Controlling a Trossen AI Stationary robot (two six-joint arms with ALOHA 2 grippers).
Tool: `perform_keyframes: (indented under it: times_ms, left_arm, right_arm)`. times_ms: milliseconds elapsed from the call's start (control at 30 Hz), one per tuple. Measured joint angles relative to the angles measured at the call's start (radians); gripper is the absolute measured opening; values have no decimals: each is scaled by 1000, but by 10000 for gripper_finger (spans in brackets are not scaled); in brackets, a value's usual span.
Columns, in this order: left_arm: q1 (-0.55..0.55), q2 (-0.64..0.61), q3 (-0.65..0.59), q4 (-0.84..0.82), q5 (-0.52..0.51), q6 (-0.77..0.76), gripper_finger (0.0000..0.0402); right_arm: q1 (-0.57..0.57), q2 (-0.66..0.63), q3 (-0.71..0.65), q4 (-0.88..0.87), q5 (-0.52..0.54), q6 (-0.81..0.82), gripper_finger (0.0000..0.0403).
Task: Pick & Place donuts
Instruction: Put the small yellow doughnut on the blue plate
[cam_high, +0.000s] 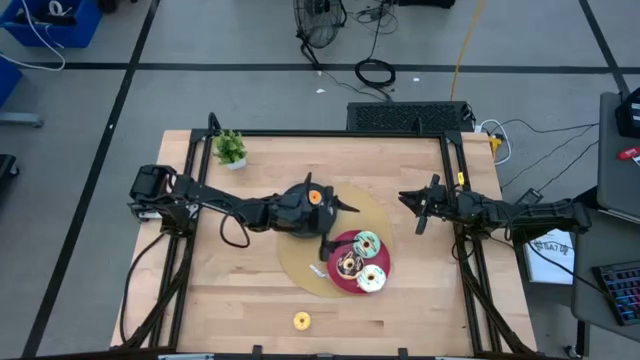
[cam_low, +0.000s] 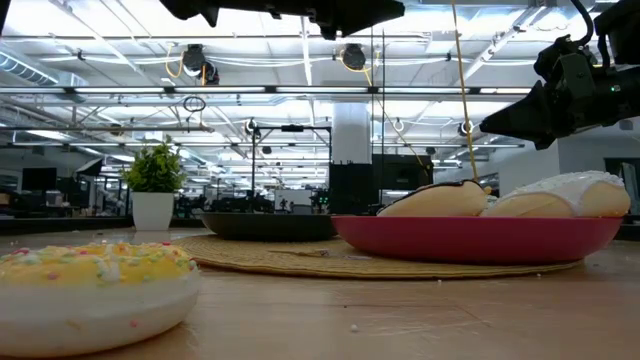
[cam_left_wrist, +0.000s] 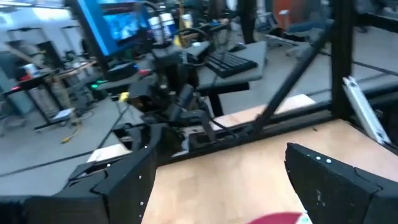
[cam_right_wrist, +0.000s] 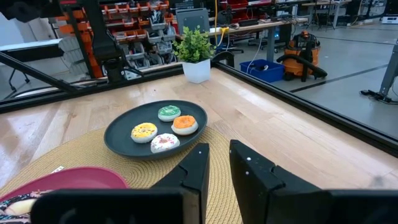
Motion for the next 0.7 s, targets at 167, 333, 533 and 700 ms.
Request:
perform_keyframes:
  times_ms: [167, 333, 533, 700]
  left_arm:
    - [0, 0, 0, 56, -32, -155, 351]
    - [-2, 0, 0, -6, 78, -390, 351]
    - [-69, 0, 0, -119, 271, -595, 351]
    - [-217, 0, 0, -97, 280, -418, 351]
  right_arm:
    - [0, 0, 0, 0, 0, 0, 55]
    - [0, 0, 0, 0, 0, 0, 55]
    - [0, 0, 0, 0, 0, 0, 55]
    - [0, 0, 0, 0, 0, 0, 55]
